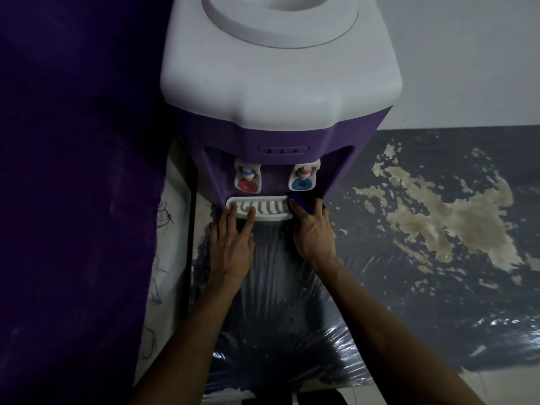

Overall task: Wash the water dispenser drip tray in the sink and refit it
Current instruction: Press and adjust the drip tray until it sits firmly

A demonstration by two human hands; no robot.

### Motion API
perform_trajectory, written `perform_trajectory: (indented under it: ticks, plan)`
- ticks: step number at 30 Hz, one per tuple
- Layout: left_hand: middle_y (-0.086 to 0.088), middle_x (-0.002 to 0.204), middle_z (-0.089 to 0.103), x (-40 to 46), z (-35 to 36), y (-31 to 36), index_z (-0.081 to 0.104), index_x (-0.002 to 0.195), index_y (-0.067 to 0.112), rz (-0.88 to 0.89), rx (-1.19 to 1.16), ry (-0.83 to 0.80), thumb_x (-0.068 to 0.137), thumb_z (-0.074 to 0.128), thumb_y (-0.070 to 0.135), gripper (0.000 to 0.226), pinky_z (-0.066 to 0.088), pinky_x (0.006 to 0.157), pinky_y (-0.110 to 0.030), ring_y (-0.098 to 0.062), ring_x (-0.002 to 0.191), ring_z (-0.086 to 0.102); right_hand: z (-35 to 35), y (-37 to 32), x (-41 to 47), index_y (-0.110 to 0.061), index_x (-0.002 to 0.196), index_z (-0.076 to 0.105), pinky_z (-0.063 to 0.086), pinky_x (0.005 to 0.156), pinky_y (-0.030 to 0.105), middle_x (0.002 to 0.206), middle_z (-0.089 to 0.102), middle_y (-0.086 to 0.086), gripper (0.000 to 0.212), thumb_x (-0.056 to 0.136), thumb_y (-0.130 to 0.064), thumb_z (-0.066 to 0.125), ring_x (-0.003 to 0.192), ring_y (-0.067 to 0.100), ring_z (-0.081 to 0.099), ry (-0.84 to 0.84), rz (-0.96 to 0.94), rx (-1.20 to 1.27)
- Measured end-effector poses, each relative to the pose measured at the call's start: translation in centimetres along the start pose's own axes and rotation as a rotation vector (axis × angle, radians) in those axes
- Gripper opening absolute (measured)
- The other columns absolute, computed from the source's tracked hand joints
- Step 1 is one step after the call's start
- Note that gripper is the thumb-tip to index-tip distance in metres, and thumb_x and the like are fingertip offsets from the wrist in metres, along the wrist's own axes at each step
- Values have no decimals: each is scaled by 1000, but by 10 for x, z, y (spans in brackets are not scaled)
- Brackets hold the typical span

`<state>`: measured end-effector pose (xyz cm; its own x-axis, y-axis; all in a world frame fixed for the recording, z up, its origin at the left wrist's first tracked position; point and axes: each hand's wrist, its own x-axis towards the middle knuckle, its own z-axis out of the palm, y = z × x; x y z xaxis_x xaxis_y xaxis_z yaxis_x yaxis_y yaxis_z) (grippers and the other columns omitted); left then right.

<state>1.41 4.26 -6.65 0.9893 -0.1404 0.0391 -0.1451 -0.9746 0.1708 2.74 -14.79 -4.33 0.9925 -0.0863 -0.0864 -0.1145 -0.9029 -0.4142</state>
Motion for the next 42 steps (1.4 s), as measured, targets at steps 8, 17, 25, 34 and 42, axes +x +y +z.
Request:
perform_trajectory:
  ticks: [8, 17, 25, 34, 42]
  plan:
    - [-21, 151, 36, 2, -6, 4, 38, 148, 25, -20, 8, -9, 87, 61, 26, 65, 32, 106, -55, -39, 138, 35, 3, 9, -5, -26, 141, 54, 48, 100, 53, 143, 41, 19, 58, 85, -12, 60, 123, 42, 44, 62, -75, 42]
    - [-21, 151, 36, 3, -11, -1, 38, 147, 26, 10, 11, -36, 82, 64, 24, 71, 34, 106, -54, -39, 137, 36, 11, -31, -3, -29, 154, 33, 39, 105, 49, 152, 31, 17, 67, 91, -20, 55, 129, 41, 39, -19, -58, -148]
    - [-18, 153, 34, 4, -18, 0, 37, 148, 24, 17, 2, -57, 79, 61, 24, 73, 30, 108, -51, -37, 138, 33, 9, -33, -11, -30, 151, 39, 37, 105, 50, 151, 34, 11, 65, 89, -18, 55, 130, 38, 39, -35, -88, -132]
    - [-19, 149, 38, 6, -19, -3, 40, 147, 25, 15, -5, -83, 77, 62, 20, 73, 33, 107, -51, -39, 134, 38, 9, -36, -2, -32, 153, 32, 37, 108, 48, 155, 25, 17, 63, 94, -22, 51, 134, 39, 34, -78, -47, -167]
    - [-13, 162, 11, -5, -18, -12, 17, 154, 10, 76, -28, -142, 79, 57, 25, 86, 24, 117, -49, -28, 149, 12, 9, -31, 2, -23, 145, 49, 39, 107, 46, 143, 43, 13, 59, 88, -9, 53, 125, 38, 44, -20, -18, 166]
